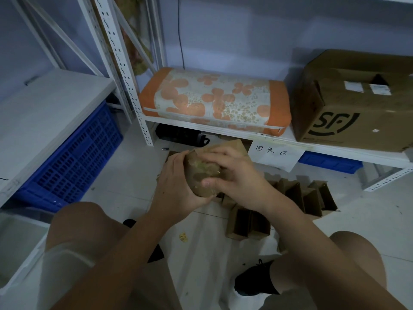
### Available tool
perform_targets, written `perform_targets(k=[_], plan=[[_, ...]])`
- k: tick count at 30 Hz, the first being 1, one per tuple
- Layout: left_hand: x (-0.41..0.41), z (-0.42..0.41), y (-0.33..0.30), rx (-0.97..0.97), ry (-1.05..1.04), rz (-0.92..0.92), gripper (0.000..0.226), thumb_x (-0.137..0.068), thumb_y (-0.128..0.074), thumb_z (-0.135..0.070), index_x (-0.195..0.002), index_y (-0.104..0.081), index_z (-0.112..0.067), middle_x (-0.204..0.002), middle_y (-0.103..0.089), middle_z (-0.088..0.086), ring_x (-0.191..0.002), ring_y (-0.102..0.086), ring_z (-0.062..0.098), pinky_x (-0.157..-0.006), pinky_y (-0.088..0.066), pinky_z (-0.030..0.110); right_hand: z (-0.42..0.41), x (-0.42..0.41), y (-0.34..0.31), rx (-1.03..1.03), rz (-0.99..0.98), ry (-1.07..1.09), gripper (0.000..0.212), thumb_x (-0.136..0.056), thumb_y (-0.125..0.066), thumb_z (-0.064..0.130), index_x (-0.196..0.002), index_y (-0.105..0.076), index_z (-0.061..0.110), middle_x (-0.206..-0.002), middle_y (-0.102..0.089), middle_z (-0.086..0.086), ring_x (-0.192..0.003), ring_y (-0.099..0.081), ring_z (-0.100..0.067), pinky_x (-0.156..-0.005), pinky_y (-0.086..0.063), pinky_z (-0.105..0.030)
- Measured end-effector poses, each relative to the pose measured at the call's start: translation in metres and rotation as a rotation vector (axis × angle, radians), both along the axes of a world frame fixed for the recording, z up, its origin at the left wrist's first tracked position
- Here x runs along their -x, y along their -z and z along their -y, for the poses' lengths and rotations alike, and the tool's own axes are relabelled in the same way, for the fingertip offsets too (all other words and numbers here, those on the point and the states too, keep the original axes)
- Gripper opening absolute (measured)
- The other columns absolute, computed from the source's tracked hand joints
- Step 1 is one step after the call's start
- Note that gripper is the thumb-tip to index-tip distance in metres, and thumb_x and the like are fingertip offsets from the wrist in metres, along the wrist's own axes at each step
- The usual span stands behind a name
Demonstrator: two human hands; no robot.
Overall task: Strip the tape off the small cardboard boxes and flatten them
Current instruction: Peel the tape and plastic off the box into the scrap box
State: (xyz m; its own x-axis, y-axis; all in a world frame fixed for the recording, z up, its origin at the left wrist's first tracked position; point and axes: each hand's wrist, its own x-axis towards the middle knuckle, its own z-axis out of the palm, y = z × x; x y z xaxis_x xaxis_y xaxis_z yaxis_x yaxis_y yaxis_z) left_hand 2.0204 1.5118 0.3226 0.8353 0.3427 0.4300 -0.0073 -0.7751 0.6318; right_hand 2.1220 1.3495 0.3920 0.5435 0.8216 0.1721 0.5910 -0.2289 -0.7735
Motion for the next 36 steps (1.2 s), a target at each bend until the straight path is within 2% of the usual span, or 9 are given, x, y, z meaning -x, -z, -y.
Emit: perform_targets(k=[3, 6, 12, 17, 21, 26, 30, 34, 36], plan=[[0.000, 0.001, 0.002, -0.003, 0.001, -0.033, 0.110, -0.057, -0.098, -0.050, -0.143, -0.042, -0.011, -0.132, -0.049, 0.000, -0.121, -0.050, 0.017, -0.099, -0.051, 0.045, -0.004, 0.003, 0.007, 0.006, 0.150, 0.055, 0.039, -0.082, -0.084, 0.023, -0.119, -0.073, 0.022, -0.119, -0.054, 0.004, -0.118, -0.047, -0.012, -0.102, -0.033, -0.012], [0.001, 0.000, 0.003, 0.032, -0.004, -0.073, 0.117, -0.054, -0.098, -0.056, -0.146, -0.040, -0.013, -0.135, -0.046, -0.003, -0.124, -0.049, 0.016, -0.101, -0.051, 0.045, -0.004, 0.004, 0.006, -0.091, 0.107, 0.102, 0.012, -0.090, -0.075, 0.009, -0.098, -0.074, 0.018, -0.107, -0.061, 0.003, -0.105, -0.055, -0.005, -0.091, -0.039, -0.010], [0.005, -0.003, 0.002, 0.181, 0.011, -0.163, 0.115, -0.053, -0.082, -0.071, -0.146, -0.035, -0.024, -0.129, -0.039, -0.017, -0.120, -0.045, 0.006, -0.102, -0.049, 0.037, -0.001, 0.002, 0.004, -0.187, -0.087, 0.268, 0.020, -0.098, -0.062, 0.010, -0.091, -0.064, 0.029, -0.085, -0.065, 0.009, -0.083, -0.063, -0.016, -0.077, -0.054, -0.044], [0.006, -0.006, 0.010, 0.327, 0.124, -0.268, 0.127, -0.057, -0.090, -0.068, -0.155, -0.013, -0.043, -0.150, -0.036, -0.011, -0.134, -0.046, 0.011, -0.109, -0.049, 0.047, 0.003, -0.003, 0.008, -0.332, -0.247, 0.298, 0.020, -0.103, -0.054, 0.009, -0.095, -0.061, 0.026, -0.081, -0.062, -0.003, -0.080, -0.063, -0.029, -0.069, -0.056, -0.043], [0.007, -0.001, 0.004, 0.278, 0.223, -0.274, 0.131, -0.068, -0.092, -0.052, -0.152, 0.009, -0.064, -0.150, -0.025, -0.015, -0.130, -0.047, 0.009, -0.104, -0.050, 0.036, 0.001, -0.001, 0.009, -0.347, -0.313, 0.301, 0.023, -0.105, -0.051, 0.008, -0.099, -0.063, 0.026, -0.085, -0.064, 0.014, -0.084, -0.065, -0.014, -0.074, -0.060, -0.035], [0.008, -0.001, -0.003, 0.093, 0.208, -0.270, 0.100, -0.072, -0.086, -0.056, -0.153, -0.028, -0.050, -0.136, -0.024, -0.016, -0.117, -0.051, 0.012, -0.093, -0.055, 0.031, 0.005, -0.003, 0.015, -0.269, -0.358, 0.264, 0.021, -0.104, -0.057, 0.017, -0.116, -0.067, 0.030, -0.098, -0.067, 0.014, -0.095, -0.066, -0.013, -0.080, -0.055, -0.028], [0.008, 0.001, -0.005, 0.065, 0.159, -0.271, 0.096, -0.069, -0.085, -0.059, -0.149, -0.034, -0.044, -0.132, -0.027, -0.015, -0.111, -0.054, 0.013, -0.086, -0.054, 0.029, 0.006, 0.001, 0.011, -0.164, -0.178, 0.219, 0.038, -0.094, -0.071, 0.014, -0.125, -0.064, 0.035, -0.108, -0.063, -0.001, -0.099, -0.062, -0.008, -0.087, -0.049, -0.016], [0.009, 0.005, -0.005, 0.038, 0.125, -0.236, 0.097, -0.068, -0.087, -0.057, -0.150, -0.038, -0.040, -0.133, -0.027, -0.017, -0.114, -0.049, 0.006, -0.084, -0.049, 0.021, 0.003, 0.004, 0.014, 0.102, 0.026, 0.263, 0.058, -0.086, -0.080, 0.025, -0.139, -0.057, 0.028, -0.118, -0.054, 0.007, -0.106, -0.053, -0.005, -0.090, -0.040, -0.006], [0.009, 0.006, -0.004, 0.006, 0.092, -0.216, 0.098, -0.066, -0.088, -0.058, -0.150, -0.042, -0.034, -0.136, -0.029, -0.012, -0.117, -0.048, 0.007, -0.085, -0.048, 0.023, 0.002, 0.005, 0.017, 0.193, 0.030, 0.333, 0.059, -0.084, -0.080, 0.034, -0.138, -0.059, 0.025, -0.117, -0.053, 0.007, -0.106, -0.051, -0.009, -0.088, -0.040, -0.012]])
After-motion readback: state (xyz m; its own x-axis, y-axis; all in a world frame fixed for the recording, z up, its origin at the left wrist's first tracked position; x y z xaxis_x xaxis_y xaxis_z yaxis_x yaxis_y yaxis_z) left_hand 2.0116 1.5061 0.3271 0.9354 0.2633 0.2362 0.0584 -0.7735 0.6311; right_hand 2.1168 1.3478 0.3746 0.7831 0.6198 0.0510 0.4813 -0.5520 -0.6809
